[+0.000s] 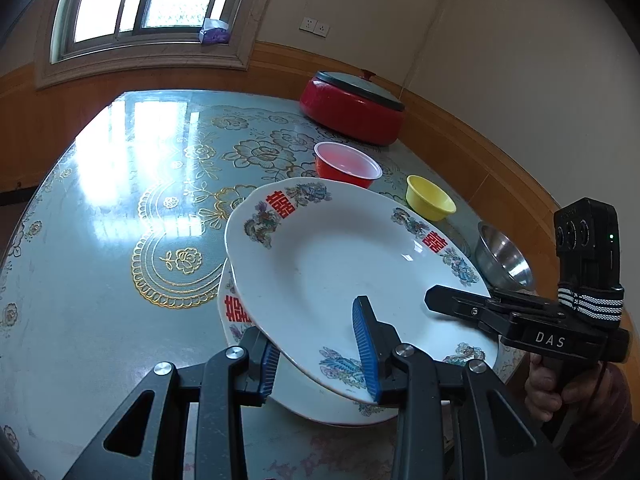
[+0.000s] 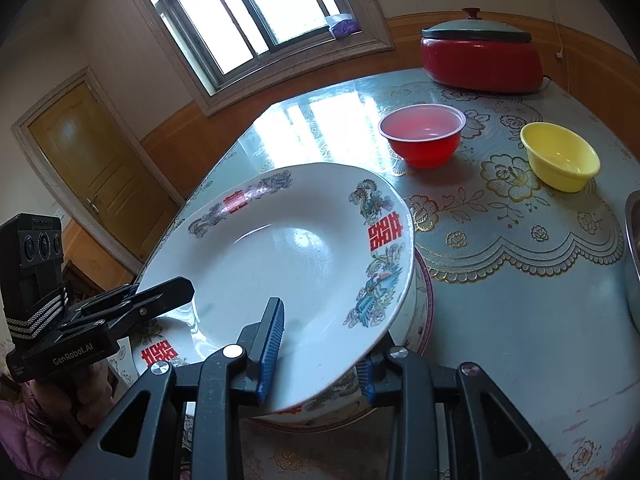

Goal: Organize plates and bowls
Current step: 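Carry the smaller plate with the left tool and lower it onto the stack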

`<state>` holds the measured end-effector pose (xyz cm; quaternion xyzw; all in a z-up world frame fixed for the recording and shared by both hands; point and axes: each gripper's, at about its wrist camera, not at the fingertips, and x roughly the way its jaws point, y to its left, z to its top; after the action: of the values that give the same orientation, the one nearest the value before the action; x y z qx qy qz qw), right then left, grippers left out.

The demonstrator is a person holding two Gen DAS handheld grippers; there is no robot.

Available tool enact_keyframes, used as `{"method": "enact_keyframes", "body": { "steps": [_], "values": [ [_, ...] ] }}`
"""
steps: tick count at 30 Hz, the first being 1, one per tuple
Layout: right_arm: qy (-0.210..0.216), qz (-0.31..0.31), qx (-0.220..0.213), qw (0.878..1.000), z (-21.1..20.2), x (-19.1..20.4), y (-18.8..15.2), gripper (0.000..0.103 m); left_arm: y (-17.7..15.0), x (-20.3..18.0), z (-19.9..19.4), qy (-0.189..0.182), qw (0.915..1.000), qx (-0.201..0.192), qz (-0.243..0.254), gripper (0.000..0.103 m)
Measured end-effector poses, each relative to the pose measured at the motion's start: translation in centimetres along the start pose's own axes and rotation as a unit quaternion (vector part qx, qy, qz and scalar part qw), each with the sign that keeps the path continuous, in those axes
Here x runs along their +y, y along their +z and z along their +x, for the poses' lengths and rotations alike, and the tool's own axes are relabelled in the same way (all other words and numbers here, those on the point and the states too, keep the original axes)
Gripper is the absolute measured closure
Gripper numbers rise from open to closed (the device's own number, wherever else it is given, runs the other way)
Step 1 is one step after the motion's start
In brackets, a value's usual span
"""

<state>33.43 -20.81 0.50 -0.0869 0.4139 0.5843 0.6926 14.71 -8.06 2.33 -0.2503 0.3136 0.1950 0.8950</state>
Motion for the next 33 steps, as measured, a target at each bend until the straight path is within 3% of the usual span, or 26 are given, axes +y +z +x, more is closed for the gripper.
{"method": "enact_keyframes", "body": {
  "steps": [33],
  "values": [
    [0.004,0.024,0.037,0.999,1.8,-1.5,-1.3,0.071,-1.8,1.4,2.5,-0.006,0.9986,0.044,-0.028,0.067]
  ]
}}
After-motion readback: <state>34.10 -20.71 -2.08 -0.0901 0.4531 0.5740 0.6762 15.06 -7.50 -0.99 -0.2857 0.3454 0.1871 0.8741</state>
